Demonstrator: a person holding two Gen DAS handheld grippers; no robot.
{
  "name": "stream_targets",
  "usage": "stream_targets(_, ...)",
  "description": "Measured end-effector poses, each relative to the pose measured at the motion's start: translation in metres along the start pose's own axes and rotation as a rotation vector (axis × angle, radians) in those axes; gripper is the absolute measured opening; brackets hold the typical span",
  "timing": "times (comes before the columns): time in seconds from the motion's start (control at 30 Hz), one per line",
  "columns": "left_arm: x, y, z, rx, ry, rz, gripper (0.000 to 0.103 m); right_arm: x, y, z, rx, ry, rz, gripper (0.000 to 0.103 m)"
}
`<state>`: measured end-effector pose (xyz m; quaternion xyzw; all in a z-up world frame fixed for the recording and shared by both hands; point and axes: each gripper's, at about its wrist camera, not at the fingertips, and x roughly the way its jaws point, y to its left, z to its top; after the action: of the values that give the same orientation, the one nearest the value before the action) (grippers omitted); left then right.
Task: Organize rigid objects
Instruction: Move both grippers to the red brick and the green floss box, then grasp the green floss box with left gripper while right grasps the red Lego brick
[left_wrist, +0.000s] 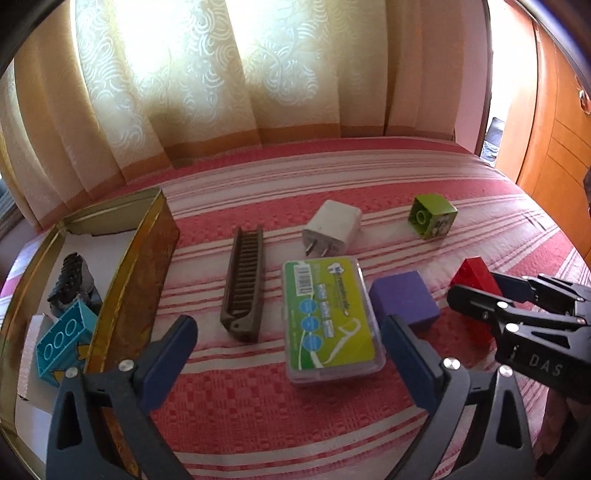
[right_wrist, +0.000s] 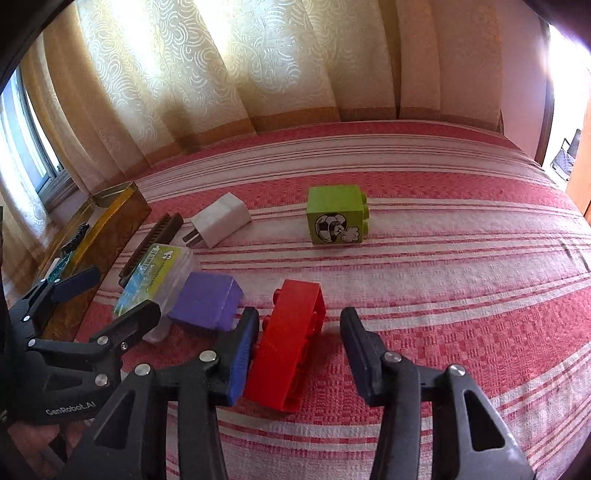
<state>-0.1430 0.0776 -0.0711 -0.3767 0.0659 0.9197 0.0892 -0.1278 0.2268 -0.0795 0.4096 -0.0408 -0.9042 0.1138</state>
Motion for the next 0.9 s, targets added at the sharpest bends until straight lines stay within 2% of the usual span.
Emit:
stream_targets(0.17,0.008,-0.014,0.002,0.057,0.037,-0.033,0.072,0.001,0.006,0.001,-0.032,0.000,-0.022,0.049)
stream_targets(0.3,0.012,-0.018,0.008,0.071,0.037,-0.038,0.071,0.002,0.006,0.002,-0.040,0.003,-0.023,0.048)
stream_targets(0.33,0.011,-0.017,0.008,0.064,0.033,-0.046,0.067,0.002,0.005,0.003,-0.039,0.003,-0.021,0.047)
stream_targets(0.37,0.011,-0.016,0.008,0.061,0.035,-0.065,0.057,0.002,0.005,0.003,-0.037,0.002,-0.018,0.043)
stream_targets(0.53,0.012,-0.012,0.008,0.047,0.042,-0.093,0.056,0.001,0.005,0.002,-0.033,-0.002,-0.014,0.041)
stream_targets(0.63,0.020,-0.013,0.009,0.053,0.083,-0.087,0.057,0.001,0.005,0.002,-0.032,0.000,-0.009,0.041)
stream_targets(0.77,0.016,-0.011,0.009,0.041,0.067,-0.102,0.054,0.001,0.004,0.002,-0.032,0.000,-0.005,0.041)
stream_targets(0.9,0.008,-0.010,0.010,0.039,0.034,-0.096,0.054,-0.002,0.005,0.001,-0.038,-0.021,0.003,0.027)
